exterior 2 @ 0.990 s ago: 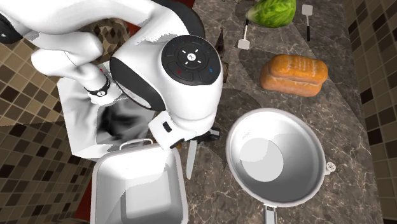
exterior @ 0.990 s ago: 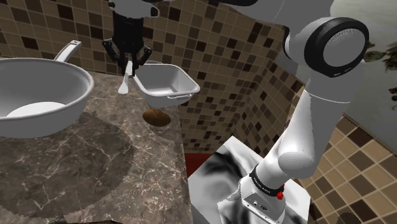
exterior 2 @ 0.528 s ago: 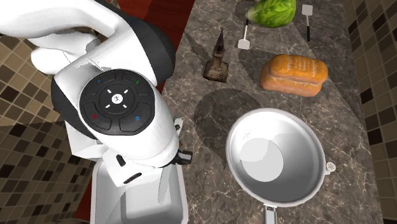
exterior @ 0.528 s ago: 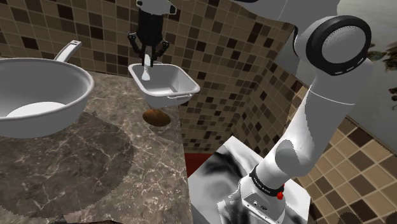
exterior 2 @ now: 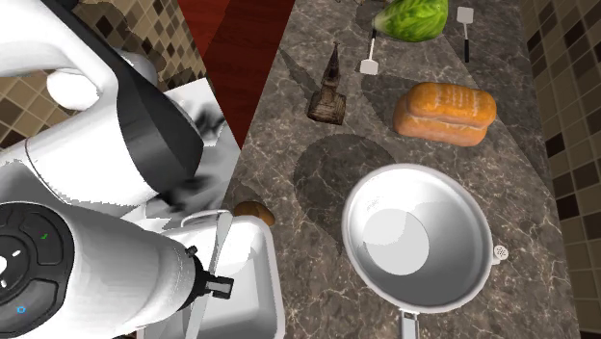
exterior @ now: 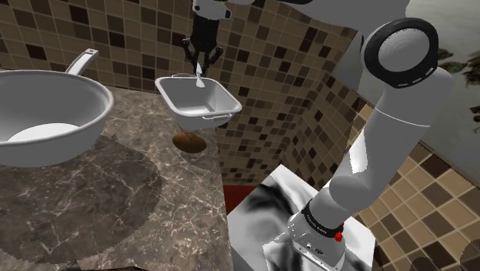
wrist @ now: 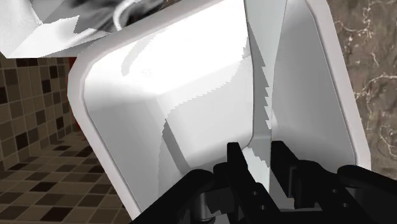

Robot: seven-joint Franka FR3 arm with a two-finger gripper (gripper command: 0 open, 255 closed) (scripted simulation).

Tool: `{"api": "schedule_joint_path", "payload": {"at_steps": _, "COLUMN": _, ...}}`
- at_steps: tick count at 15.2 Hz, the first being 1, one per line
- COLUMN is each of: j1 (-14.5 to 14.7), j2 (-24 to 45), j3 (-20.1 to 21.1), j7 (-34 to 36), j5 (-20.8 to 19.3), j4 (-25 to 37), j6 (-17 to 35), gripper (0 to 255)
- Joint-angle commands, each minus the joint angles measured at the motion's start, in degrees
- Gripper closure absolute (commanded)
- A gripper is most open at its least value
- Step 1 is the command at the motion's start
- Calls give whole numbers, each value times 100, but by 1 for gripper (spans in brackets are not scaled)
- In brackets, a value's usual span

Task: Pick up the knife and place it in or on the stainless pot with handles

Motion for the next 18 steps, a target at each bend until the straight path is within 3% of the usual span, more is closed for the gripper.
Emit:
{"api": "schedule_joint_path", "payload": {"at_steps": 1, "j1": -130, "j2": 17, "j3": -90, "j7": -233, "j5": 7, "j4": 86, "j6": -63, "gripper": 255}}
{"api": "schedule_joint_path", "payload": {"at_steps": 18, "j1": -194, "j2": 83, "j3": -138, "j7": -264, "j5": -26, "j4": -1067, "j6": 1154, "gripper": 255}}
